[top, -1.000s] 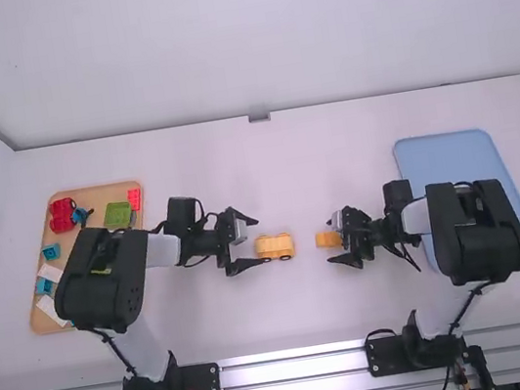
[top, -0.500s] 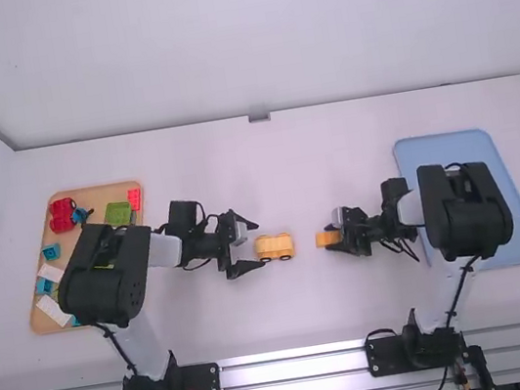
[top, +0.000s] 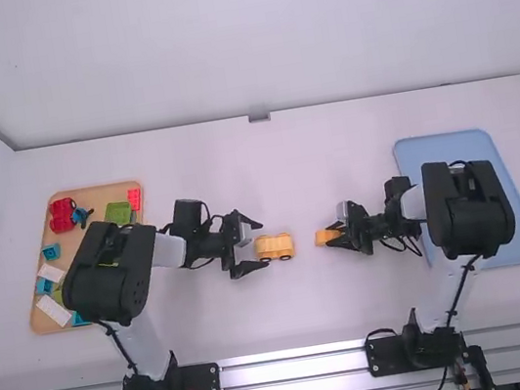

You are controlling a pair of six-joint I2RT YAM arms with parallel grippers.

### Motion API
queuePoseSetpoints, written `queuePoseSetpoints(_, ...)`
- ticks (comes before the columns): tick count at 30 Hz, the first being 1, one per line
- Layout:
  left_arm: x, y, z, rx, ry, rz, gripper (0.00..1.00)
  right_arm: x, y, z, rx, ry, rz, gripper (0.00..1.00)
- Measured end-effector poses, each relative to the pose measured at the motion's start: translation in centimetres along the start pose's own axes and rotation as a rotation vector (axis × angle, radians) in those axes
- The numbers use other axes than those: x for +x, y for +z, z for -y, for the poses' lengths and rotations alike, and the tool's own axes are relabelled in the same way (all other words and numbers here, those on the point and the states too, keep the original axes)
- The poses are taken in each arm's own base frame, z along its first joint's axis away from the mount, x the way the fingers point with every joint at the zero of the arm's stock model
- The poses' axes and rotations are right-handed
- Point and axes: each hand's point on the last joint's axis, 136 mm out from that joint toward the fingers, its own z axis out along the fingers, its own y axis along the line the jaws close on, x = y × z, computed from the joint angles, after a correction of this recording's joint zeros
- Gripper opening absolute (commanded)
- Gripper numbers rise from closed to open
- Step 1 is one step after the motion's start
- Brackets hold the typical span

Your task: Assemble lego blocks to make yellow taxi

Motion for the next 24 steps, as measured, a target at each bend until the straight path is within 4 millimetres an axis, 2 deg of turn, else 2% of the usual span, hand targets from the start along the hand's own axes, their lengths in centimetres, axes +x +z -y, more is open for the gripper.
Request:
queuePoseSetpoints(5, 1.1, 1.5, 0.3, 0.017, -0.007, -0.009, 0.99, -3.4, 0.8, -0.1, -0.042, -0.082, 0.051, 0.08)
queuePoseSetpoints(10, 2.0, 1.8, 0.3, 0.012, -0.034, -0.032, 0.99, -6.0, 1.9, -0.8, -0.083, -0.170, 0.107, 0.08)
queuePoseSetpoints(18, 2.1, 2.0, -0.2, -0.006, -0.004, -0.030, 0.98, -7.6, 4.1, -1.2, -0.128, -0.215, 0.130, 0.07)
queuePoseSetpoints(21, 3.2, 2.5, -0.2, 0.014, -0.037, -0.034, 0.96, -8.0, 5.0, -1.8, -0.155, -0.209, 0.131, 0.06)
queuePoseSetpoints(24, 3.1, 2.9, -0.5, 0.031, -0.034, -0.012, 0.92, -8.2, 5.5, -2.3, -0.178, -0.201, 0.129, 0.04)
